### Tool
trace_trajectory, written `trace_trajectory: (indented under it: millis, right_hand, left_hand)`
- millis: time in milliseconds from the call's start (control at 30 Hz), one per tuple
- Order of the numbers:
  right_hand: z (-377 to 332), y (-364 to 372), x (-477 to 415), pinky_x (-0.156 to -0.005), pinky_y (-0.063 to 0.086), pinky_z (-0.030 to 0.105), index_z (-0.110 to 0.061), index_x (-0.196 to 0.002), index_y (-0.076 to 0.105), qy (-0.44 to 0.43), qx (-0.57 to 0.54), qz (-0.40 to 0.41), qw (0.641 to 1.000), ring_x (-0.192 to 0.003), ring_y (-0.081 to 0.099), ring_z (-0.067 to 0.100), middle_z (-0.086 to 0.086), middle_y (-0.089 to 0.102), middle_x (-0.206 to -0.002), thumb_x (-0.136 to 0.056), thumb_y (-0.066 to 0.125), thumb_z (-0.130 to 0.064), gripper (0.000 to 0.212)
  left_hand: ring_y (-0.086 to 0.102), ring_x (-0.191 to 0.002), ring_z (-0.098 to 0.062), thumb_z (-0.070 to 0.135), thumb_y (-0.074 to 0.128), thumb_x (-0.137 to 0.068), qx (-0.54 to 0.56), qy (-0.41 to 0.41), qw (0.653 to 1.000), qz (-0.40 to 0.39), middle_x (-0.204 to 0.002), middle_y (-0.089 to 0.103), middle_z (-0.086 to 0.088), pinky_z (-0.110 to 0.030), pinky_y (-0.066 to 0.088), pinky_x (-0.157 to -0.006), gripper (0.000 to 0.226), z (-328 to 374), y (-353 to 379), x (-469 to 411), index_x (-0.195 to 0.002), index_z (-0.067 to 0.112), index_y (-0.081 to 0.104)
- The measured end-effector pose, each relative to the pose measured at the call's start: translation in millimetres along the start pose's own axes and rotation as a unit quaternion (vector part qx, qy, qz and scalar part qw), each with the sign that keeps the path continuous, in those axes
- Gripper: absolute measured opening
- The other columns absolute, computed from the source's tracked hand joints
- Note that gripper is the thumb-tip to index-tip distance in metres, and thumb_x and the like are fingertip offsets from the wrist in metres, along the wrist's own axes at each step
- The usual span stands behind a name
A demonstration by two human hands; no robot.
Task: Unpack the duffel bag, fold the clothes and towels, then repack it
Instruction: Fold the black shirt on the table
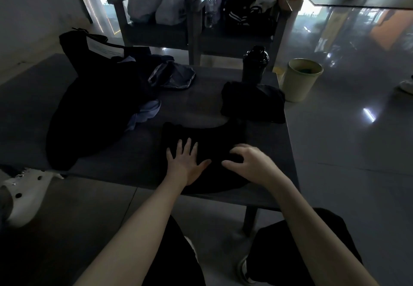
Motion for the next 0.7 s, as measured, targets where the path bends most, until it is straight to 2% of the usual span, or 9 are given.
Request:
trace_trajectory:
  millis: [100, 167, 233, 333, 433, 533, 567, 633, 700]
  right_hand:
    - [-2, 10, 1, -0.076, 0.052, 0.036, -0.023, -0.1, 0.071, 0.033, -0.202, -0.079, 0.976, -0.085, 0.066, 0.018, -0.003, 0.07, -0.091, -0.089, 0.052, -0.055, 0.039]
    - [4, 4, -7, -0.088, 0.051, 0.037, -0.025, -0.105, 0.07, 0.028, -0.247, -0.018, 0.969, -0.101, 0.065, 0.022, -0.001, 0.07, -0.104, -0.094, 0.052, -0.043, 0.028]
    - [8, -1, -20, -0.108, 0.033, 0.033, -0.026, -0.128, 0.058, -0.016, -0.12, 0.039, 0.992, -0.133, 0.04, 0.016, -0.006, 0.05, -0.139, -0.093, 0.055, -0.037, 0.036]
    - [6, 14, -38, -0.117, 0.005, 0.043, -0.031, -0.148, 0.029, -0.059, 0.079, -0.004, 0.995, -0.146, 0.002, 0.015, -0.009, 0.01, -0.159, -0.091, 0.051, -0.05, 0.063]
    - [20, 43, -43, -0.117, -0.003, 0.049, -0.031, -0.151, 0.015, -0.01, 0.153, -0.085, 0.984, -0.146, -0.008, 0.016, -0.005, 0.0, -0.16, -0.092, 0.037, -0.062, 0.07]
    - [24, 56, -38, -0.116, -0.002, 0.051, -0.032, -0.151, 0.01, 0.035, 0.156, -0.061, 0.985, -0.146, -0.009, 0.018, -0.004, -0.004, -0.16, -0.091, 0.03, -0.066, 0.072]
    - [23, 58, -36, -0.116, -0.001, 0.052, -0.032, -0.151, 0.009, 0.047, 0.162, -0.049, 0.984, -0.146, -0.009, 0.019, -0.003, -0.005, -0.16, -0.091, 0.029, -0.066, 0.072]
    - [22, 61, -33, -0.115, 0.0, 0.054, -0.031, -0.152, 0.007, 0.076, 0.173, -0.033, 0.981, -0.146, -0.008, 0.022, -0.001, -0.005, -0.16, -0.091, 0.027, -0.067, 0.073]
    - [20, 62, -29, -0.115, 0.0, 0.055, -0.029, -0.152, 0.007, 0.096, 0.187, -0.027, 0.977, -0.147, -0.006, 0.023, 0.001, -0.003, -0.16, -0.091, 0.025, -0.067, 0.074]
  left_hand:
    - [-0.015, -0.146, -0.02, 0.061, 0.021, -0.095, 0.005, 0.027, 1.0, 0.007, -0.16, -0.012, 0.004, -0.052, -0.004, -0.116, 0.07, -4, -1, -2, -0.153, 0.026, 0.001]
    - [-0.013, -0.146, -0.018, 0.059, 0.023, -0.096, -0.012, 0.047, 0.999, 0.019, -0.16, -0.009, 0.006, -0.05, -0.002, -0.117, 0.069, -8, -2, -5, -0.153, 0.026, 0.004]
    - [-0.009, -0.147, -0.017, 0.063, 0.019, -0.094, -0.028, 0.081, 0.995, 0.044, -0.161, -0.004, 0.007, -0.049, 0.001, -0.116, 0.071, -9, -6, -7, -0.153, 0.026, 0.008]
    - [-0.004, -0.148, -0.015, 0.07, -0.005, -0.077, -0.07, 0.13, 0.987, 0.06, -0.161, 0.001, 0.008, -0.045, 0.004, -0.117, 0.088, -12, -11, -11, -0.152, 0.028, 0.01]
    - [0.007, -0.147, -0.018, 0.059, 0.023, -0.096, -0.128, 0.129, 0.977, 0.115, -0.161, 0.007, 0.003, -0.044, 0.009, -0.117, 0.068, -20, -23, -16, -0.153, 0.022, 0.012]
    - [0.037, -0.134, -0.025, 0.05, 0.045, -0.095, -0.08, 0.056, 0.963, 0.252, -0.148, 0.037, -0.009, -0.045, 0.028, -0.108, 0.062, -21, -47, 1, -0.144, 0.013, 0.038]
    - [0.038, -0.132, -0.026, 0.053, 0.04, -0.095, -0.026, 0.028, 0.97, 0.24, -0.145, 0.039, -0.009, -0.045, 0.027, -0.107, 0.061, -22, -51, 8, -0.142, 0.014, 0.04]
    - [0.031, -0.136, -0.027, 0.065, 0.026, -0.093, 0.105, -0.024, 0.988, 0.116, -0.148, 0.033, -0.01, -0.048, 0.018, -0.111, 0.072, -17, -41, 15, -0.145, 0.016, 0.034]
    - [0.014, -0.144, -0.03, 0.076, 0.02, -0.085, 0.113, -0.037, 0.993, -0.002, -0.157, 0.017, -0.012, -0.052, 0.005, -0.115, 0.088, -2, -28, 24, -0.15, 0.016, 0.019]
Point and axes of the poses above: each hand's wrist, its own x-axis away from the middle knuckle, its own y-axis out of the palm, z = x × y, the point moved 7 cm from there along -x, towards the middle knuckle
